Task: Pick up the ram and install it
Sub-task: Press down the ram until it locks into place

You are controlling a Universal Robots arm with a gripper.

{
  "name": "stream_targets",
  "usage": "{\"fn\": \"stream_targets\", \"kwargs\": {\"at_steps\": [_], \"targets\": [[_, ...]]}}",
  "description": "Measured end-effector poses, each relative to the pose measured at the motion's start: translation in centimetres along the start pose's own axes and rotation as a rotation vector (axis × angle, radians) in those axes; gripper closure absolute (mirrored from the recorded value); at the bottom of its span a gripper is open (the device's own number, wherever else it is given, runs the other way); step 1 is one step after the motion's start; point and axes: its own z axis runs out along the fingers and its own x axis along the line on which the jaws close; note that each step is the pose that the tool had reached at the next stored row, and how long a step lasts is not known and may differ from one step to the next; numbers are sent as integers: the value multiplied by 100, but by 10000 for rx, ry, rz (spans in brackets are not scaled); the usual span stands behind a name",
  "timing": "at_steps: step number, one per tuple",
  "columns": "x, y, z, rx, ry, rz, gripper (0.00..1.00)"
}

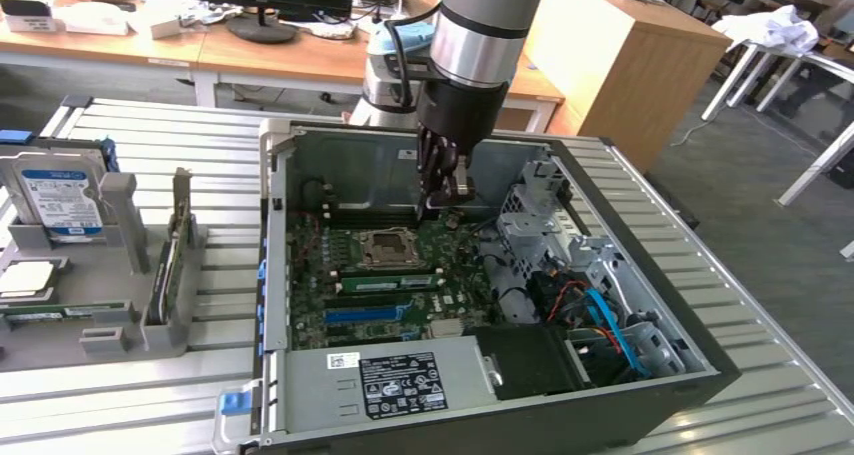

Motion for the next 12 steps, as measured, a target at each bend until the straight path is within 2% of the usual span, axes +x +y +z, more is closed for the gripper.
{"fn": "stream_targets", "kwargs": {"at_steps": [5, 12], "targets": [[0, 0, 0, 2, 3, 146, 89], [0, 0, 10, 33, 20, 1387, 89]]}}
